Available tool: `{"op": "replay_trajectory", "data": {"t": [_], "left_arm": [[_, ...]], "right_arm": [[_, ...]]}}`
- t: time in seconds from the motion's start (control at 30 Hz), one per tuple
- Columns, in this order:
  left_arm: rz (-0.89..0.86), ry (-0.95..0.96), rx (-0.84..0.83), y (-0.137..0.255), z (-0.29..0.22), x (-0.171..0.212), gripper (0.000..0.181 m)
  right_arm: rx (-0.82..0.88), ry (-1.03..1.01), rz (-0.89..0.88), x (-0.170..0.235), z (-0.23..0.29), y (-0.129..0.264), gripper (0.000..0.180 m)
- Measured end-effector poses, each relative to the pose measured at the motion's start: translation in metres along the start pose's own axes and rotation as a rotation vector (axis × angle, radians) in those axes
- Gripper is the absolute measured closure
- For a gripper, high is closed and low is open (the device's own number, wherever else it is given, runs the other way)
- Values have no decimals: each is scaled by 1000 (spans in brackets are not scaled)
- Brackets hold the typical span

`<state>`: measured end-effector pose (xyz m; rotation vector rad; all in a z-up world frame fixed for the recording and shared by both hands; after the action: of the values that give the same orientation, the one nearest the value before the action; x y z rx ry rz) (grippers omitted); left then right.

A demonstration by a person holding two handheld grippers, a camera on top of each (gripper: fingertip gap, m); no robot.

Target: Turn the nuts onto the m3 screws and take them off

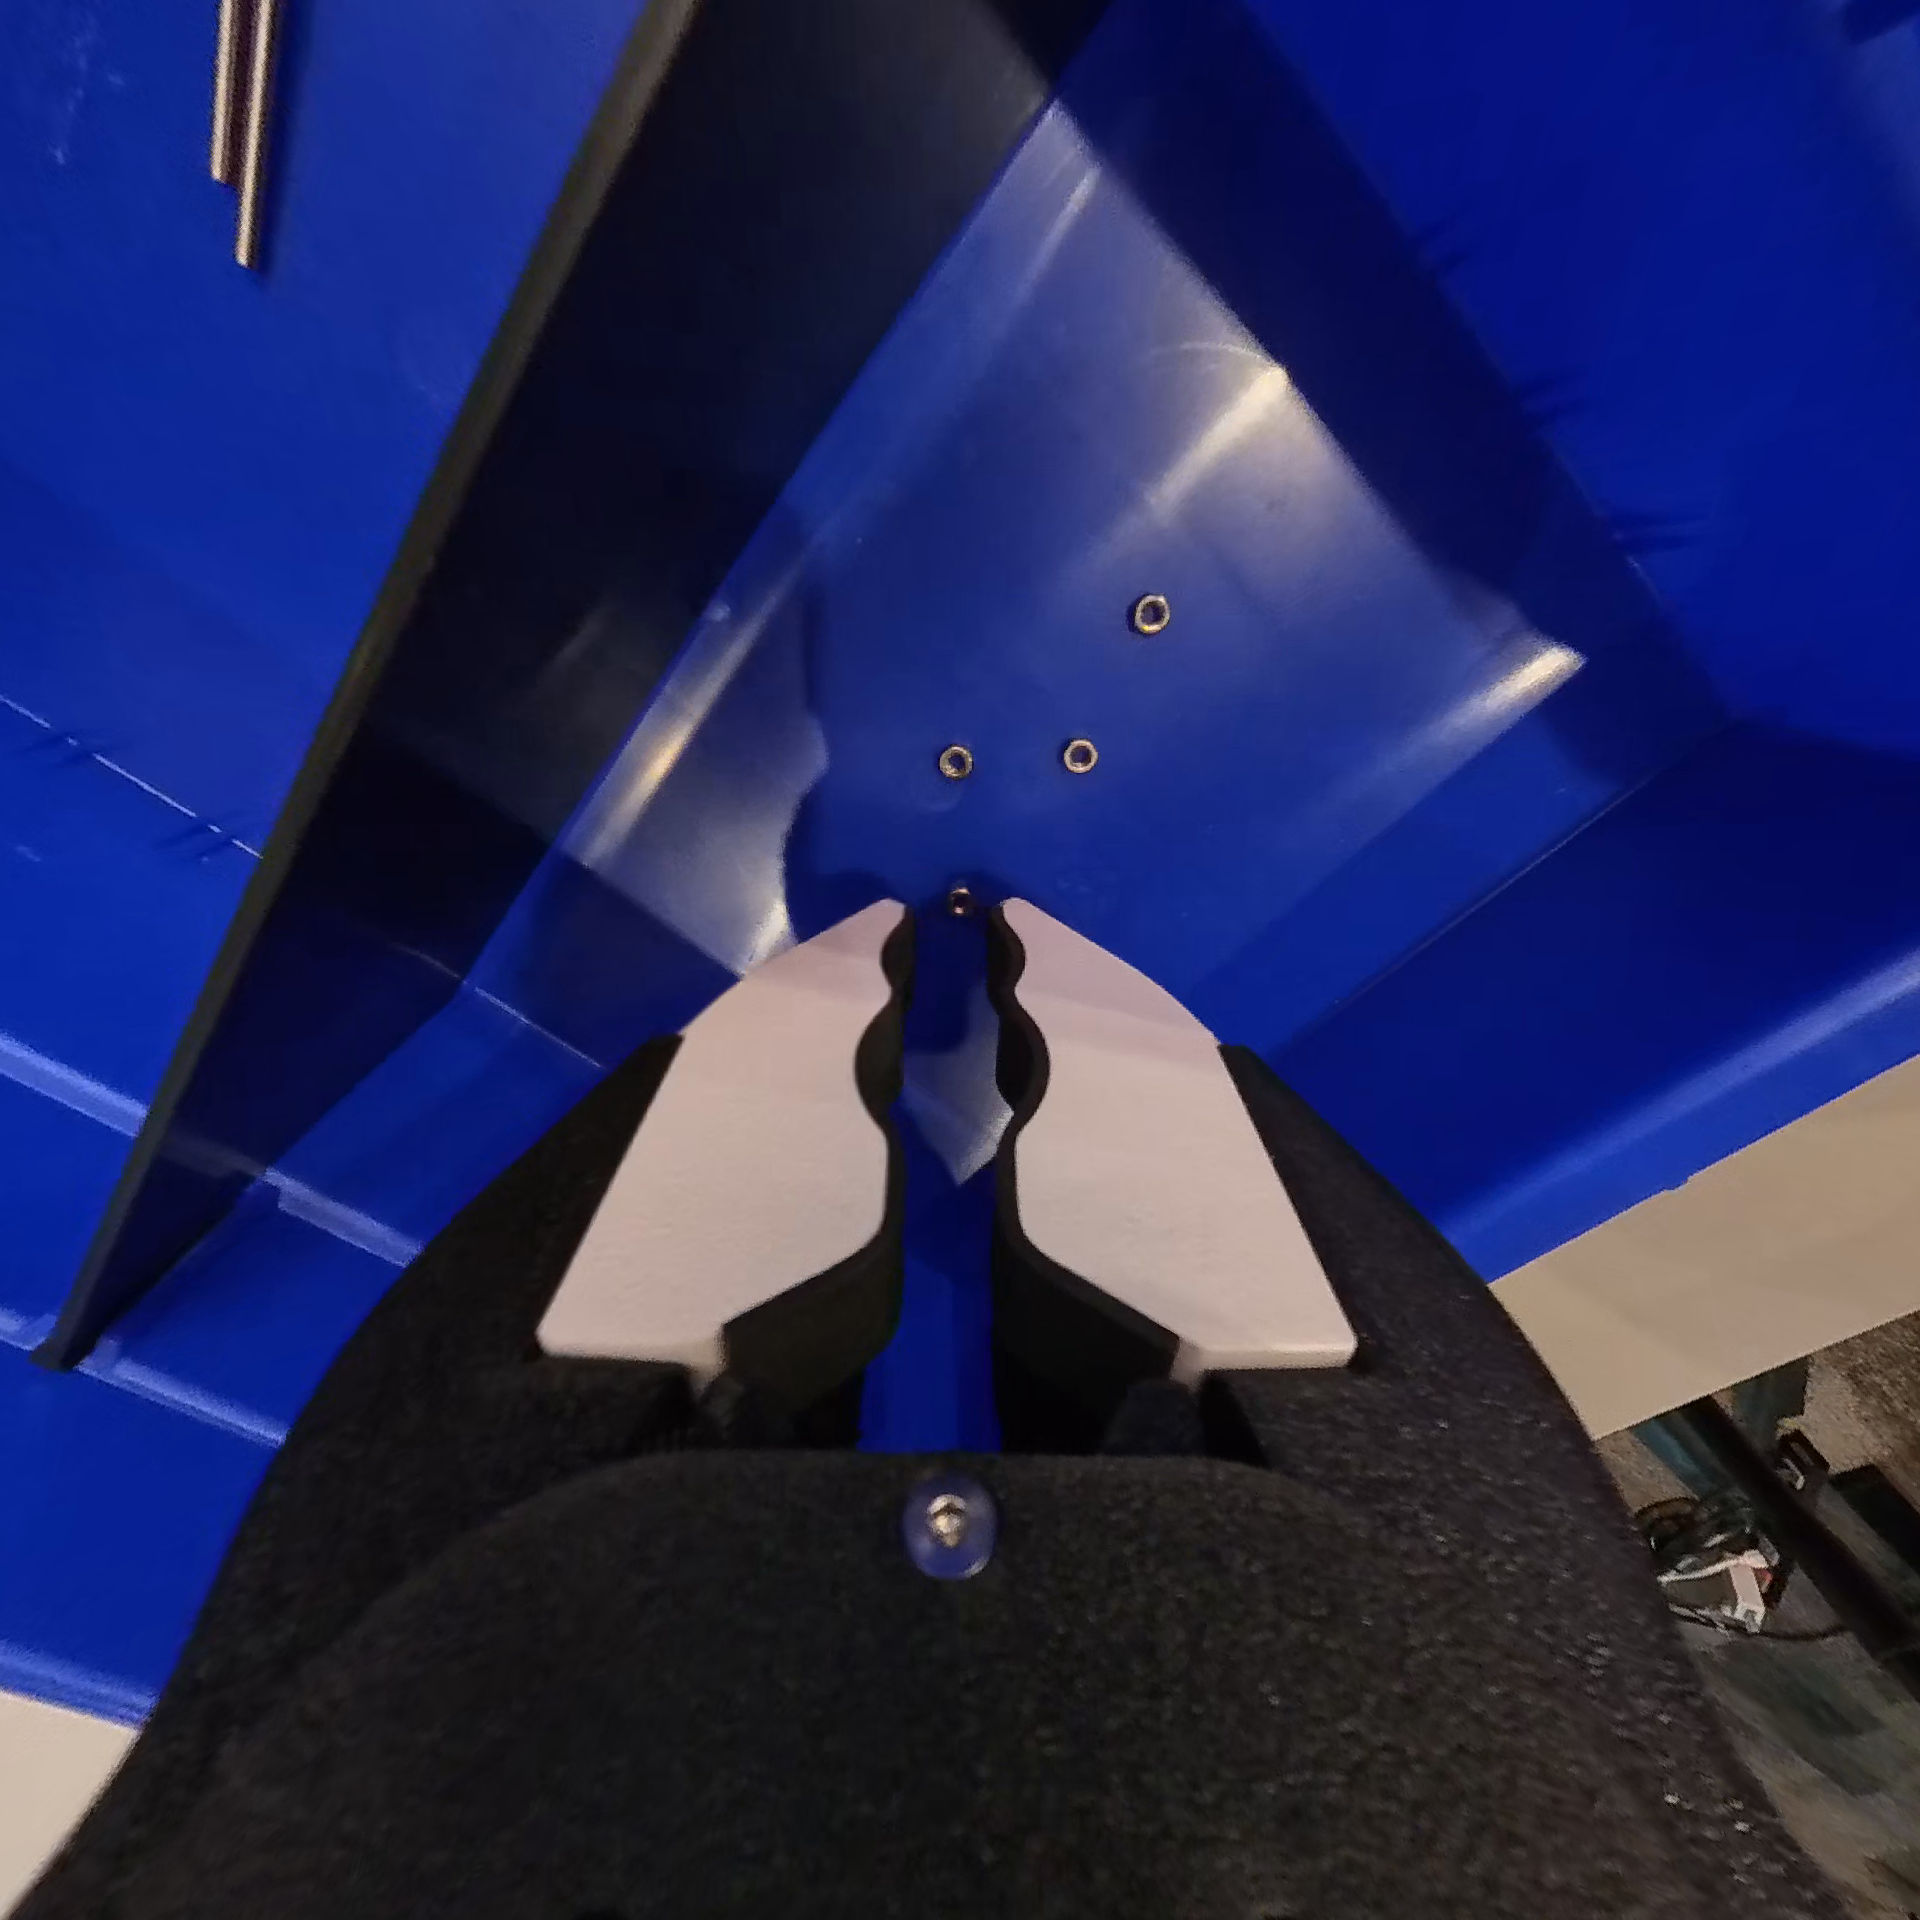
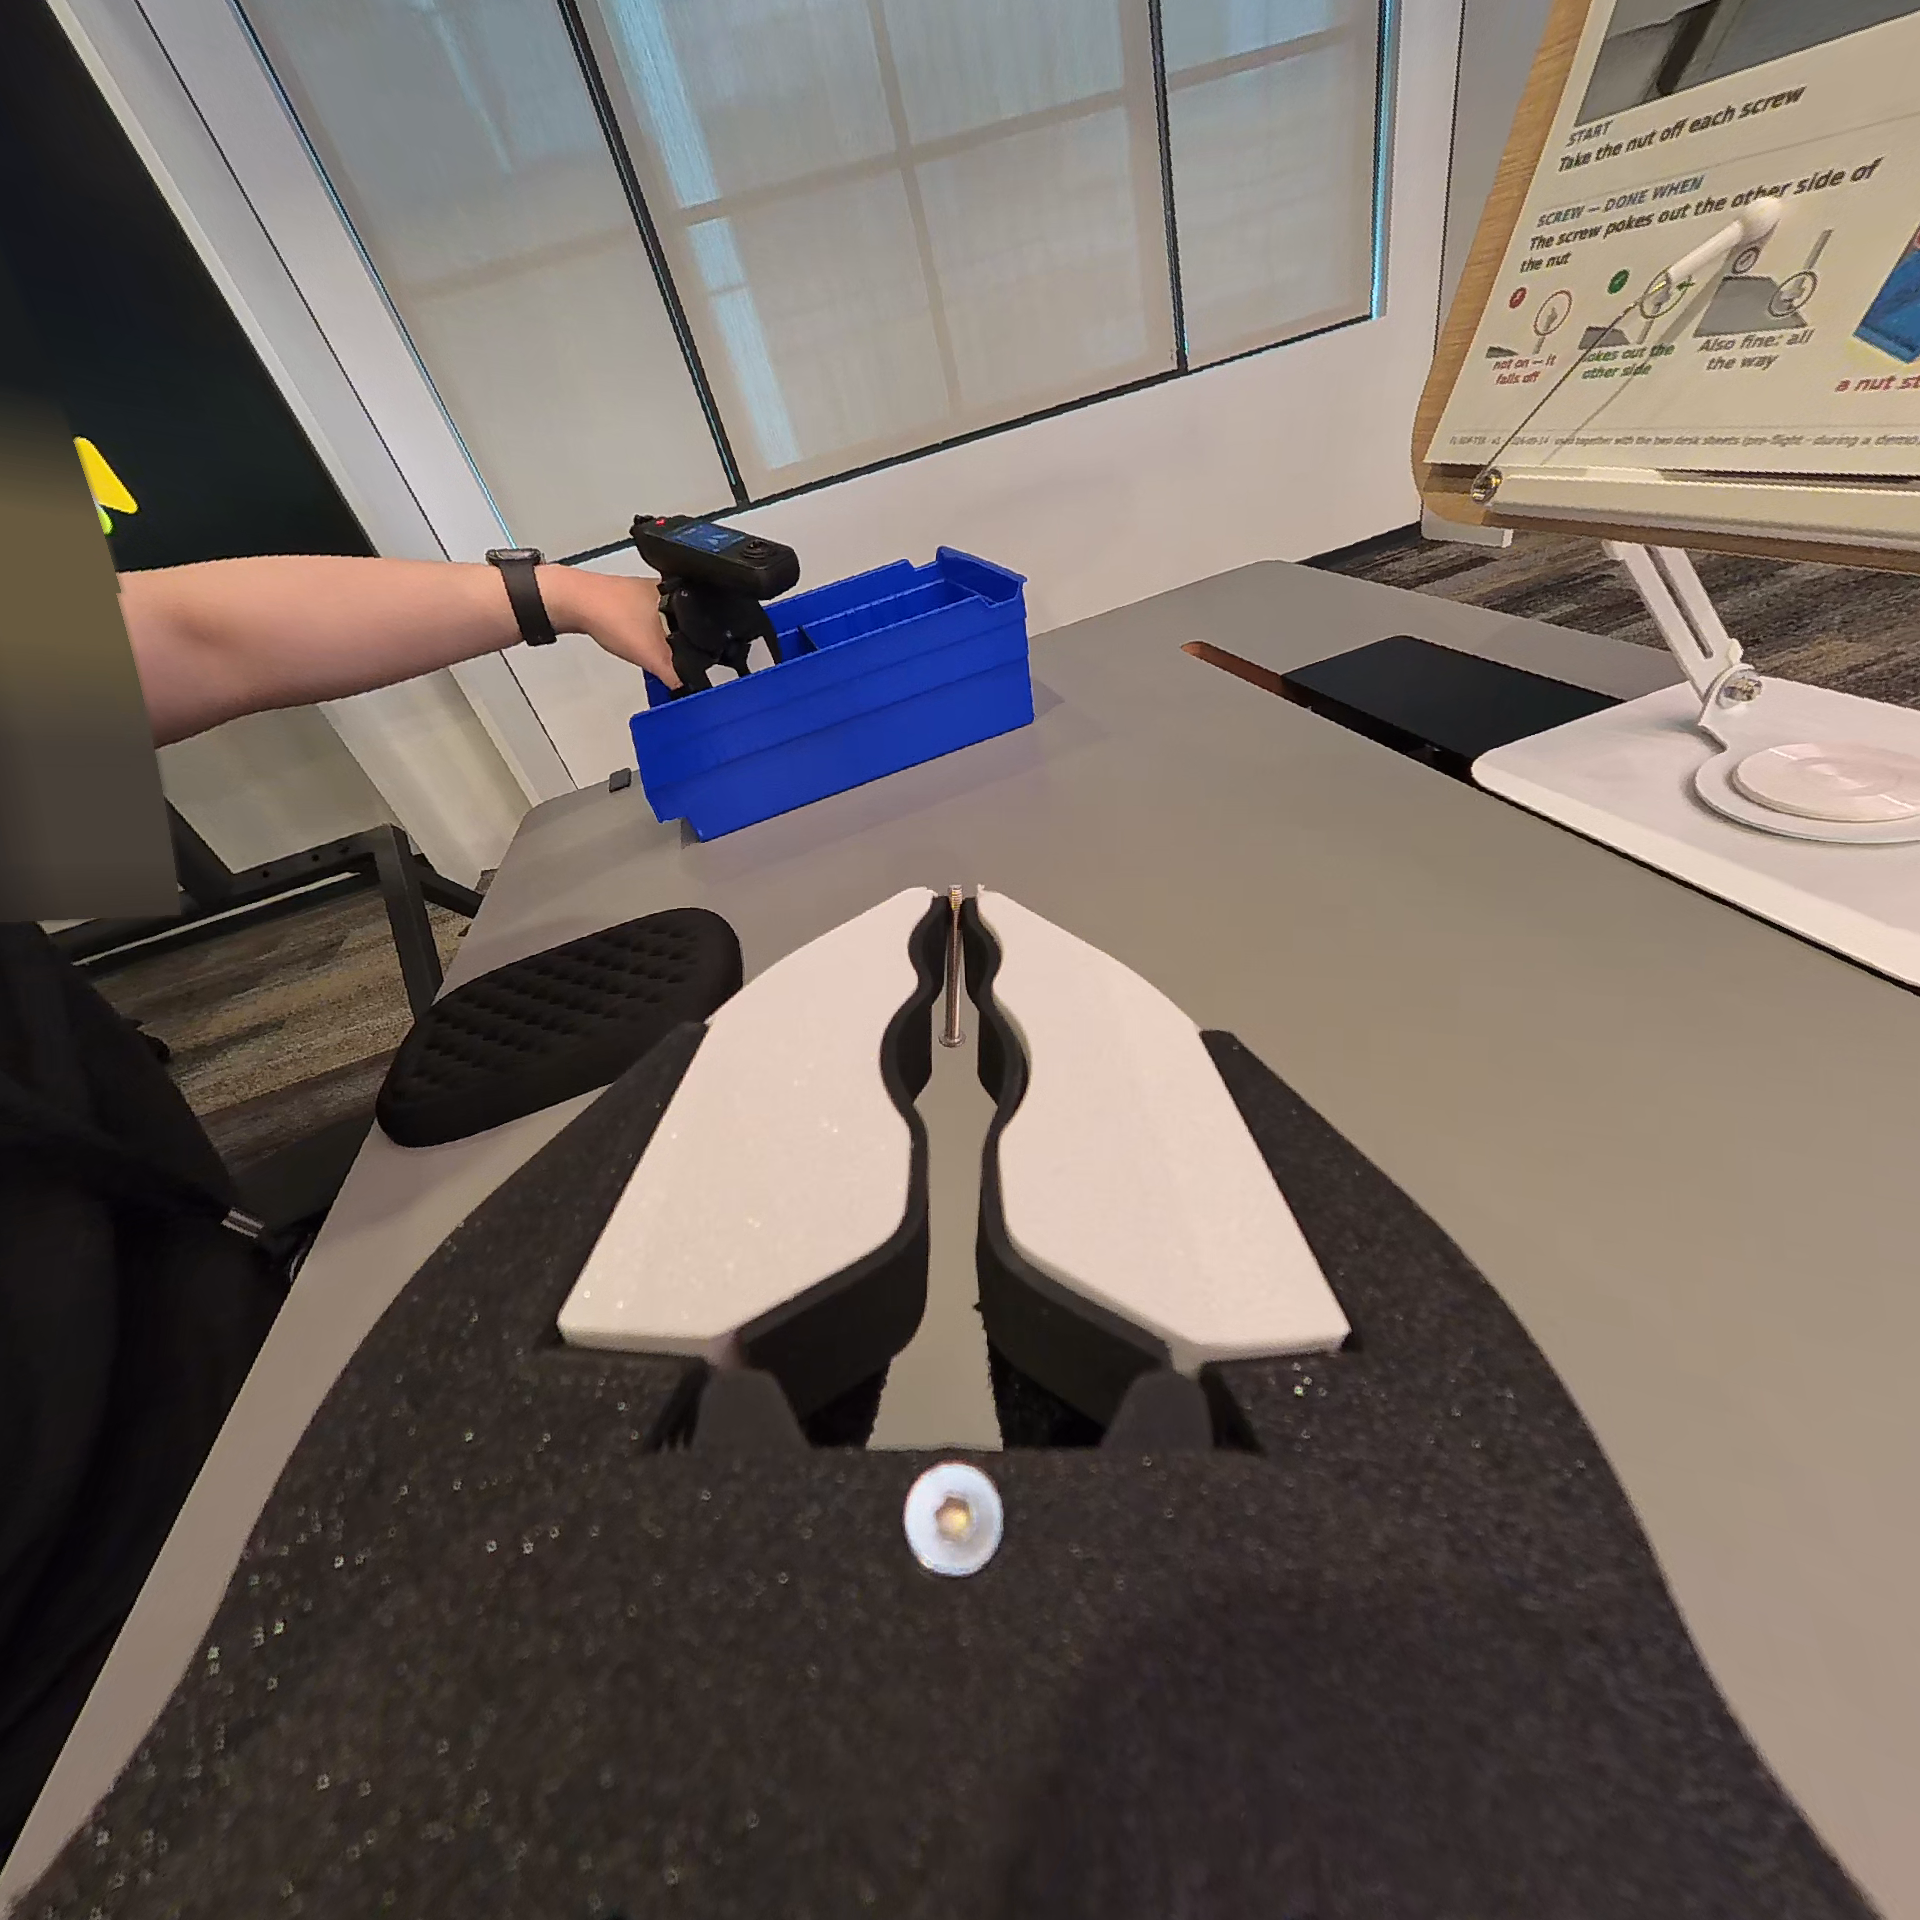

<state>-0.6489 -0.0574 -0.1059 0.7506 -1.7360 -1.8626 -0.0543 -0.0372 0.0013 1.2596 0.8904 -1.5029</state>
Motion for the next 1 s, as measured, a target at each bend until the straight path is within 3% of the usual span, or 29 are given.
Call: {"op": "replay_trajectory", "data": {"t": [1.0], "left_arm": [[7, 17, 1, 1, -2, 3, 180]], "right_arm": [[-6, 12, 9, 0, 2, 3, 177]]}}
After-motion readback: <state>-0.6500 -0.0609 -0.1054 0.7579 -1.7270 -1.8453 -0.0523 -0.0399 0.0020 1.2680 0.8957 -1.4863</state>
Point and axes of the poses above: each gripper's, where its closed fingertips meet, y back along the fingers, x out of its underside, z = x × y across the jaws, the point moved 4 cm from there along y, back along the fingers, and after that the axes turned 2 degrees about y, right-handed, at the moved point
